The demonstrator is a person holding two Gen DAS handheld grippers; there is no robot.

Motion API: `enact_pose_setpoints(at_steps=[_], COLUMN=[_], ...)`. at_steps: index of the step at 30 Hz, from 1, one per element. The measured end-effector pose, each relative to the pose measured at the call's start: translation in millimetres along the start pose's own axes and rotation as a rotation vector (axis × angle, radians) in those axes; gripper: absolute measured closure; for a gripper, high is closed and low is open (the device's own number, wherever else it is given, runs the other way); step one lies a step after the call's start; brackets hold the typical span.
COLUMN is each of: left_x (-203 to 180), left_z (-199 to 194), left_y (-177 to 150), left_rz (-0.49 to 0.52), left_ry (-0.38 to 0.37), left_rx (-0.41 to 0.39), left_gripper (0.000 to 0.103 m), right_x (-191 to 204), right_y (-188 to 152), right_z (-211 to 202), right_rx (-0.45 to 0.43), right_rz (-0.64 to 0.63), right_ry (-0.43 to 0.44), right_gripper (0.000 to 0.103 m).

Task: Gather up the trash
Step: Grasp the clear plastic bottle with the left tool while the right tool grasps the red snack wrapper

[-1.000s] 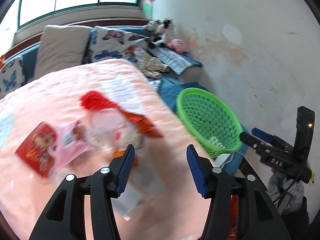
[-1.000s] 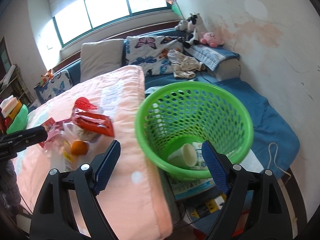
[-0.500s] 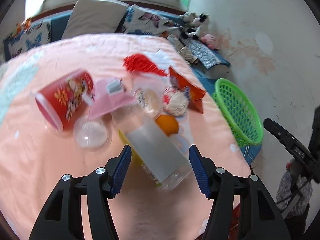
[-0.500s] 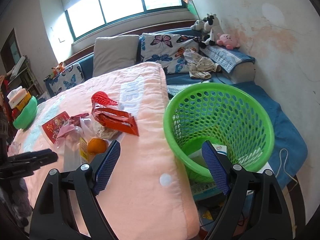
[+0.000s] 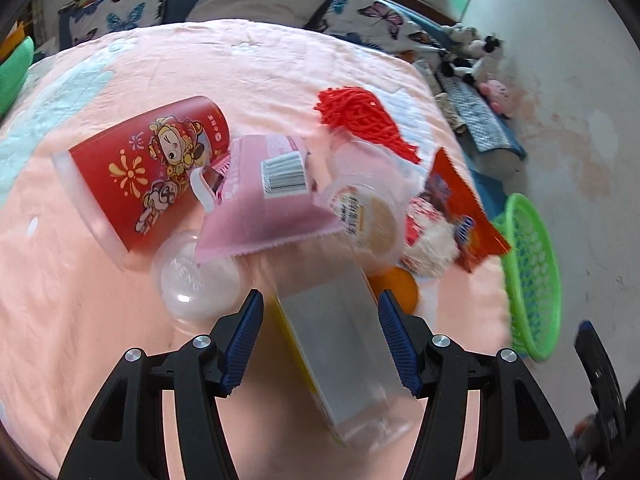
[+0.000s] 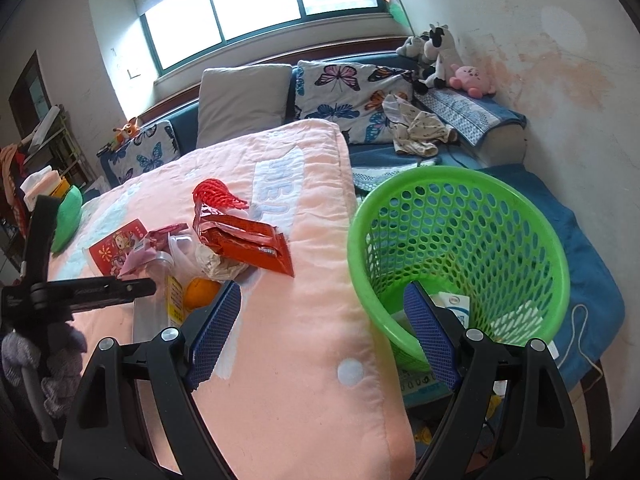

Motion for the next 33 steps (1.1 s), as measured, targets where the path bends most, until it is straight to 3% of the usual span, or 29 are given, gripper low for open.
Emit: enact_pose_setpoints(at_steps=[12,25,33], left_x=[-3,-2,12], left_z=[16,-8,-40], left_y=[10,-8,-19], left_rz=[0.017,0.068,0.08], left_ry=[0.059,-0.044,-0.088], left_rx=[0.014,-0.003,-0.042], left_gripper=[0.043,0.045,0.046], right_x=[13,46,66], right_y=[2,3,11], right_z=[25,59,91], right_rx=[0.044,0.093,0.119], right_rz=[-0.032,-0.148,-0.215], right_ry=[0.057,0.089,0.094], right_gripper=[0.02,0.02,0.028])
Point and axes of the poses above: each gripper's, at about its wrist camera, not at the fingertips, and z roughly the way its jaws point, x to its left, y to its top, the point moved 9 cm from there along z, roughly the way its jaws point, and after that the axes turned 11 degrees about y, right-handed, at the moved point
